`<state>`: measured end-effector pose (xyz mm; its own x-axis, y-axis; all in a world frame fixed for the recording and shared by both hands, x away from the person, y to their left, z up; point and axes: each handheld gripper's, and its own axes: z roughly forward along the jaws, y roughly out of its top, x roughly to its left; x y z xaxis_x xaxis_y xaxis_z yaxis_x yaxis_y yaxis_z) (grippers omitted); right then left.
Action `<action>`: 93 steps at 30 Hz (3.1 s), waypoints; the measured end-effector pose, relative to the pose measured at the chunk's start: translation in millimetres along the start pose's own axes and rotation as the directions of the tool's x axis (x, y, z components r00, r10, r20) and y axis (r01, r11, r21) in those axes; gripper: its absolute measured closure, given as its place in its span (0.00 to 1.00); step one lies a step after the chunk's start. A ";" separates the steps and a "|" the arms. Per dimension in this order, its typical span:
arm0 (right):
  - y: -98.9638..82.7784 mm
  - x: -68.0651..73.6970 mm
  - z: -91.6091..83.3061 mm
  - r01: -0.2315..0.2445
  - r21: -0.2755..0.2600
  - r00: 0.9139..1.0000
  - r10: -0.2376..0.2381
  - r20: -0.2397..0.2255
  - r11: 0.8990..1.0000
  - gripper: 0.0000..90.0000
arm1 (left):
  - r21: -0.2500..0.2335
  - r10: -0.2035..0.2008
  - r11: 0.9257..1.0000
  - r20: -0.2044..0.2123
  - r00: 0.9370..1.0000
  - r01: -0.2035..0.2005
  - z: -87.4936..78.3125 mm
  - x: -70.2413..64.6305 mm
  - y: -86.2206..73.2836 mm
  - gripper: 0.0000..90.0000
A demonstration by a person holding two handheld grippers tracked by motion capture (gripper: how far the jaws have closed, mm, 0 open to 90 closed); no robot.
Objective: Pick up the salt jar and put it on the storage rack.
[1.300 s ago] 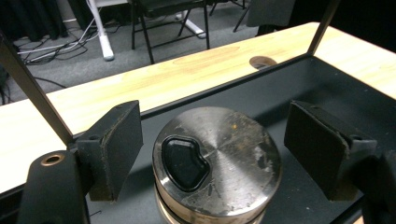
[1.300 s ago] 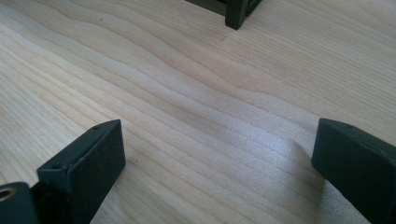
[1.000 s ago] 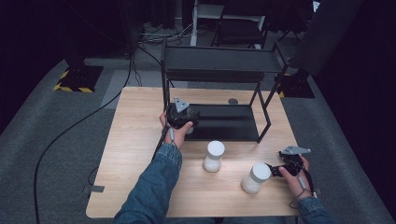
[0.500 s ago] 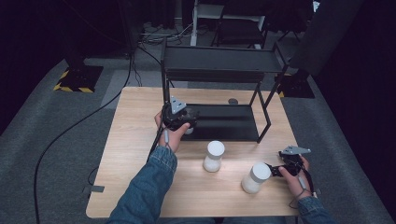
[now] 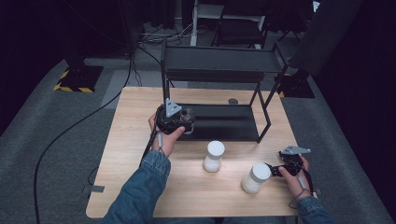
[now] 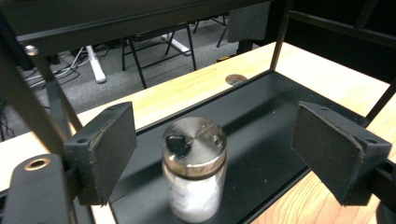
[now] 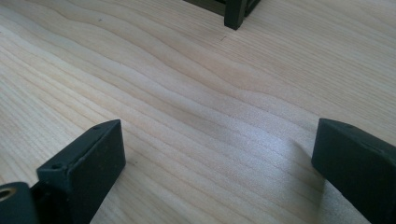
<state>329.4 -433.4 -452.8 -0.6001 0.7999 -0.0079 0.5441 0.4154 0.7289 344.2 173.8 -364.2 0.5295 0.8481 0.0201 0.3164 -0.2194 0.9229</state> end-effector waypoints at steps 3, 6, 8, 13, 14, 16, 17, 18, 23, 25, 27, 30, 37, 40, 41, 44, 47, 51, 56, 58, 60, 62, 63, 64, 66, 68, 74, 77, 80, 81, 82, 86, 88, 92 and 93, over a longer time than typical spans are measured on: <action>0.0 0.0 0.0 0.000 0.000 1.000 0.000 0.000 1.000 0.03 | -0.008 -0.001 1.000 -0.001 1.000 0.001 -5.1 1.7 -2.6 0.15; 0.0 0.1 0.0 0.000 0.000 1.000 0.000 0.000 1.000 0.03 | -0.006 -0.008 1.000 0.003 1.000 0.008 -9.6 4.0 -5.4 0.14; 0.1 0.3 0.0 -0.001 0.000 1.000 0.001 0.001 1.000 0.03 | -0.003 -0.011 1.000 0.005 1.000 0.011 -12.0 5.6 -7.5 0.14; 0.2 0.8 0.1 -0.003 0.000 1.000 0.003 0.003 1.000 0.03 | 0.000 -0.012 1.000 0.008 1.000 0.012 -19.1 8.6 -11.0 0.13; 0.3 0.9 0.1 -0.004 0.000 1.000 0.004 0.004 1.000 0.03 | -0.001 -0.011 1.000 0.010 1.000 0.011 -20.8 8.9 -11.2 0.13; 0.2 1.0 0.2 -0.004 0.000 1.000 0.004 0.004 1.000 0.03 | -0.006 -0.011 1.000 0.012 1.000 0.011 -24.7 9.8 -12.3 0.13; 0.3 0.9 0.2 -0.003 0.001 1.000 0.003 0.004 1.000 0.03 | -0.006 -0.011 1.000 0.014 1.000 0.011 -26.7 10.5 -12.6 0.13; 0.3 1.0 0.2 -0.004 0.000 1.000 0.004 0.004 1.000 0.03 | -0.007 -0.013 1.000 0.014 1.000 0.013 -28.4 10.9 -13.5 0.13; 0.3 1.2 0.2 -0.004 0.001 1.000 0.004 0.005 1.000 0.03 | -0.005 -0.018 1.000 0.011 1.000 0.018 -37.3 13.9 -18.3 0.13; 0.3 1.3 0.2 -0.005 0.001 1.000 0.005 0.005 1.000 0.03 | 0.000 -0.016 1.000 0.006 1.000 0.016 -40.2 15.4 -20.0 0.13; 0.3 1.4 0.2 -0.006 0.001 1.000 0.006 0.006 1.000 0.03 | 0.005 -0.022 1.000 0.002 1.000 0.022 -42.7 17.5 -21.9 0.13; 0.4 1.7 0.3 -0.007 0.001 1.000 0.006 0.007 1.000 0.03 | 0.005 -0.025 1.000 -0.003 1.000 0.025 -46.7 19.6 -24.7 0.13; 0.3 1.8 0.3 -0.007 0.000 1.000 0.007 0.007 1.000 0.03 | 0.019 -0.017 1.000 -0.011 1.000 0.017 -56.5 22.7 -29.8 0.13; 0.4 2.2 0.4 -0.009 0.000 1.000 0.009 0.008 1.000 0.03 | 0.030 -0.017 0.999 -0.020 1.000 0.017 -60.0 23.6 -32.2 0.13; 0.4 2.3 0.4 -0.009 0.000 1.000 0.009 0.009 1.000 0.03 | 0.031 -0.018 0.999 -0.022 1.000 0.019 -61.2 24.1 -33.4 0.13; 0.4 2.6 0.5 -0.010 0.000 1.000 0.010 0.010 1.000 0.03 | 0.039 -0.018 0.999 -0.024 1.000 0.019 -64.6 25.9 -36.4 0.13; 0.4 2.7 0.5 -0.010 0.000 1.000 0.010 0.011 1.000 0.03 | 0.045 -0.018 0.999 -0.029 0.999 0.019 -68.1 27.8 -39.5 0.13; 0.8 4.4 0.9 -0.016 0.000 1.000 0.016 0.019 1.000 0.03 | 0.046 -0.020 0.999 -0.035 0.999 0.022 -72.4 30.1 -44.1 0.13; 0.9 4.7 1.0 -0.017 0.000 1.000 0.017 0.020 1.000 0.03 | 0.037 -0.027 0.999 -0.040 0.999 0.029 -79.9 32.4 -52.0 0.13; 1.1 4.6 1.1 -0.017 0.001 1.000 0.017 0.020 1.000 0.03 | 0.038 -0.029 0.999 -0.042 0.999 0.031 -82.3 33.3 -55.0 0.13; 1.3 4.4 1.2 -0.016 0.001 1.000 0.016 0.019 1.000 0.03 | 0.039 -0.037 0.999 -0.045 0.998 0.038 -84.6 34.4 -57.9 0.13; 1.4 4.2 1.2 -0.015 0.002 1.000 0.015 0.018 1.000 0.03 | 0.039 -0.043 0.998 -0.049 0.998 0.045 -86.8 35.4 -60.5 0.13; 1.4 4.2 1.2 -0.015 0.002 1.000 0.015 0.018 1.000 0.03 | 0.043 -0.041 0.998 -0.050 0.998 0.043 -88.1 36.3 -61.2 0.13; 1.5 4.2 1.2 -0.015 0.002 1.000 0.015 0.018 1.000 0.03 | 0.047 -0.039 0.998 -0.052 0.998 0.041 -89.3 37.0 -61.8 0.13; 1.6 4.1 1.2 -0.015 0.003 1.000 0.015 0.018 1.000 0.03 | 0.048 -0.037 0.998 -0.060 0.998 0.040 -91.4 36.9 -63.9 0.13; 1.7 4.0 1.3 -0.015 0.003 1.000 0.015 0.017 1.000 0.03 | 0.053 -0.030 0.998 -0.069 0.997 0.034 -93.5 36.4 -65.9 0.13; 2.0 3.4 1.3 -0.012 0.004 1.000 0.012 0.015 1.000 0.03 | 0.066 -0.036 0.997 -0.080 0.996 0.041 -98.8 37.9 -74.1 0.13; 2.0 3.1 1.3 -0.011 0.004 1.000 0.011 0.014 1.000 0.02 | 0.068 -0.040 0.997 -0.085 0.996 0.046 -101.3 38.5 -78.1 0.13; 2.1 2.8 1.4 -0.010 0.004 1.000 0.010 0.013 1.000 0.02 | 0.070 -0.046 0.996 -0.088 0.995 0.052 -103.4 39.5 -81.4 0.13; 2.1 2.9 1.4 -0.011 0.005 1.000 0.011 0.013 1.000 0.02 | 0.071 -0.047 0.996 -0.089 0.995 0.053 -104.1 39.7 -82.4 0.13; 2.1 2.8 1.4 -0.011 0.004 1.000 0.011 0.013 1.000 0.02 | 0.073 -0.045 0.996 -0.089 0.995 0.052 -104.8 40.1 -83.0 0.13; 2.1 2.8 1.4 -0.011 0.004 1.000 0.011 0.013 1.000 0.03 | 0.091 -0.034 0.995 -0.097 0.995 0.042 -107.5 39.4 -84.1 0.12; 2.1 2.8 1.4 -0.010 0.004 1.000 0.010 0.013 1.000 0.02 | 0.095 -0.031 0.995 -0.097 0.995 0.040 -109.1 39.7 -86.1 0.12; 2.0 2.8 1.4 -0.010 0.004 1.000 0.010 0.013 1.000 0.02 | 0.103 -0.048 0.993 -0.100 0.994 0.058 -111.6 41.8 -93.1 0.12; 2.0 2.8 1.4 -0.010 0.004 1.000 0.010 0.013 1.000 0.02 | 0.104 -0.053 0.993 -0.102 0.993 0.064 -112.2 42.3 -95.0 0.12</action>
<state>329.7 -429.7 -452.3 -0.5870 0.8096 -0.0090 0.5529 0.4089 0.7260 248.2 284.6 -407.9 0.4287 0.9034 0.0101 0.4294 -0.2136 0.8775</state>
